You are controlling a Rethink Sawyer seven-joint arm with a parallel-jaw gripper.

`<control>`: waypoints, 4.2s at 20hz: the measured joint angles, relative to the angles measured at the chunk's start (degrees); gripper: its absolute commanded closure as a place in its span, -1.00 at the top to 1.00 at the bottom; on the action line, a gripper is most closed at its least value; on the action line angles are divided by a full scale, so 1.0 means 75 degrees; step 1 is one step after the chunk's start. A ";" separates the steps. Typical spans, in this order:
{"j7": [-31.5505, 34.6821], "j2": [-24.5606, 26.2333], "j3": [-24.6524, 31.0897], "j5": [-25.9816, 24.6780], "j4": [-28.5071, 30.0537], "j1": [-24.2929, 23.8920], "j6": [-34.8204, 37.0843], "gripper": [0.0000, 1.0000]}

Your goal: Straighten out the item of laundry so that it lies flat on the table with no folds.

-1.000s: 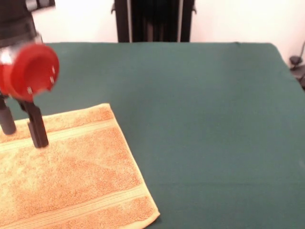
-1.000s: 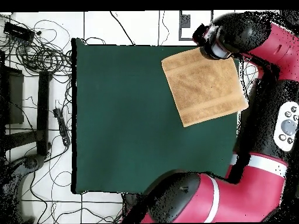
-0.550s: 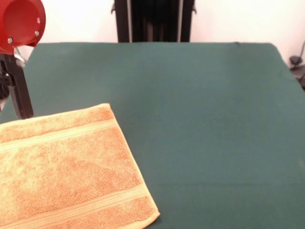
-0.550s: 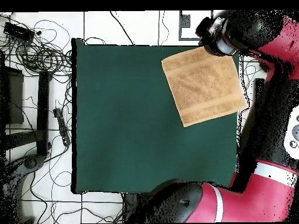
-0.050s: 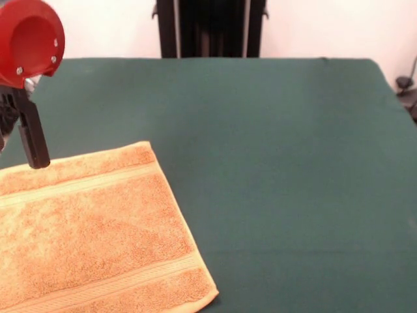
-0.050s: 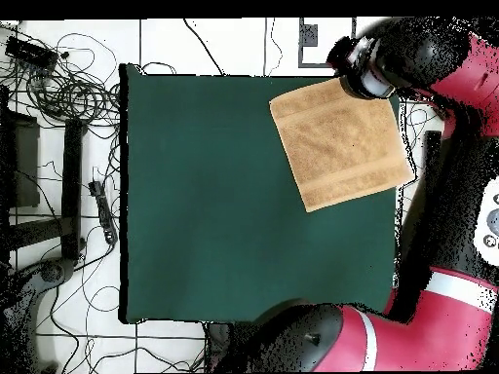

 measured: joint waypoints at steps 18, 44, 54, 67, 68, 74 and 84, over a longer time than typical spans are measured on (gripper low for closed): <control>0.0000 -0.0021 -0.0002 -0.0587 0.1993 -0.0395 -0.1908 1.00; 0.0000 -0.0234 -0.0002 -0.1362 0.3955 -0.0359 -0.3683 1.00; 0.0000 -0.0253 -0.0001 -0.1423 0.4499 -0.0382 -0.4074 1.00; 0.0000 -0.0267 -0.0002 -0.1760 0.5370 -0.0413 -0.4958 1.00; 0.0000 -0.0260 -0.0002 -0.1806 0.5426 -0.0413 -0.5042 1.00; 0.0000 -0.0158 0.0002 -0.1852 0.5596 -0.0458 -0.5363 1.00; 0.0000 -0.0114 0.0102 -0.1848 0.5865 -0.0820 -0.5790 1.00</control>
